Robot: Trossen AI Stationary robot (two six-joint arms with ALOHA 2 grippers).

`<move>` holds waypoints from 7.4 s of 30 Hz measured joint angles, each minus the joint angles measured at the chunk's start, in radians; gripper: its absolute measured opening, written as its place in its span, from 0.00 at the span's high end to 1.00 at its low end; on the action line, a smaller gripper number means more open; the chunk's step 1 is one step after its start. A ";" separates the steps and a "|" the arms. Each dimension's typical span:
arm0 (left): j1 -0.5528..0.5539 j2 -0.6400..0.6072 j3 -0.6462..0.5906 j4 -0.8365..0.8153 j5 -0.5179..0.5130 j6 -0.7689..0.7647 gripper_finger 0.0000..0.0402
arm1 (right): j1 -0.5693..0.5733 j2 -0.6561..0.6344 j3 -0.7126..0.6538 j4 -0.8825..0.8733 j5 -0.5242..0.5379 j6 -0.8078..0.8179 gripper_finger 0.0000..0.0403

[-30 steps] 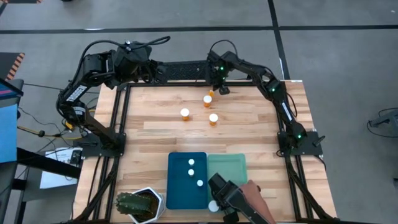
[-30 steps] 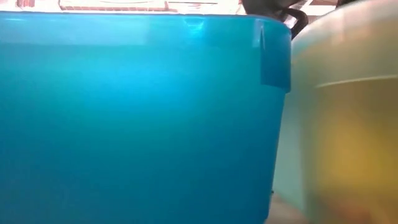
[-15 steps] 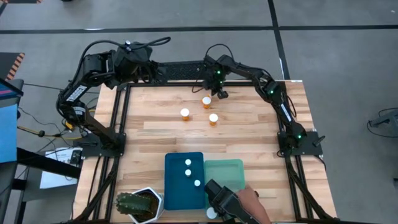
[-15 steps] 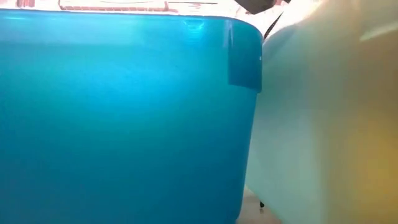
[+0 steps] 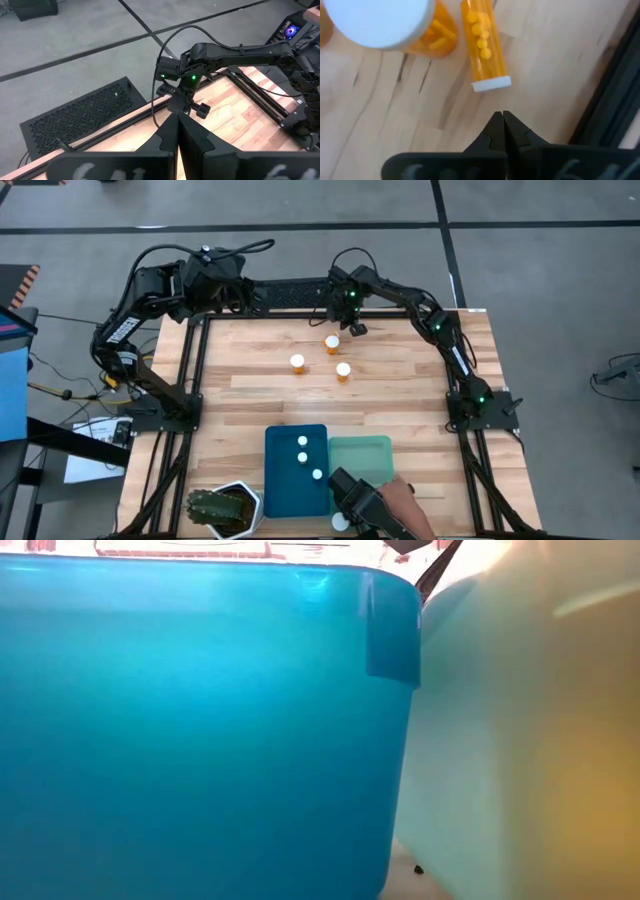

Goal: Pick and place medicine bottles into bin by pill shape (circle, oval)
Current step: Put the small orange pill bottle into the blue bin, then move the large orange pill bottle to the middle of the orange pill bottles

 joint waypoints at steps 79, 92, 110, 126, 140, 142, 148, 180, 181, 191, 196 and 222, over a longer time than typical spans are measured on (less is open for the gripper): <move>0.000 0.000 0.000 -0.042 0.006 0.020 0.68 | 0.204 -0.293 -0.279 0.187 0.166 0.345 0.06; 0.022 0.019 0.001 -0.045 0.032 0.011 0.68 | 0.198 -0.291 -0.268 0.167 0.143 0.345 0.06; 0.022 0.031 0.001 -0.052 0.058 0.028 0.68 | 0.203 -0.225 -0.270 0.197 0.139 0.345 0.07; 0.021 0.031 0.001 -0.053 0.058 0.029 0.68 | 0.198 -0.226 -0.269 0.198 0.155 0.336 0.45; 0.021 0.031 0.000 -0.053 0.057 0.038 0.68 | 0.205 -0.287 -0.271 0.143 0.157 0.316 0.53; 0.021 0.031 0.000 -0.053 0.057 0.038 0.68 | 0.193 -0.320 -0.270 0.167 0.156 0.318 0.53; 0.021 0.030 0.000 -0.053 0.057 0.037 0.68 | 0.154 -0.340 -0.269 0.331 0.194 0.348 0.53; 0.021 0.030 0.000 -0.045 0.072 0.013 0.68 | 0.180 -0.383 -0.205 0.114 0.210 0.321 0.53; 0.021 0.030 0.000 -0.045 0.076 0.013 0.68 | 0.182 -0.391 -0.204 0.116 0.180 0.342 0.53; 0.021 0.030 0.000 -0.047 0.082 0.007 0.68 | 0.212 -0.335 -0.209 0.109 0.186 0.396 0.53; 0.021 0.030 0.000 -0.051 0.084 0.007 0.68 | 0.148 -0.302 -0.208 0.147 0.189 0.395 0.53; 0.014 0.030 0.000 -0.052 0.110 0.011 0.68 | 0.144 -0.235 -0.209 -0.128 0.077 0.530 0.53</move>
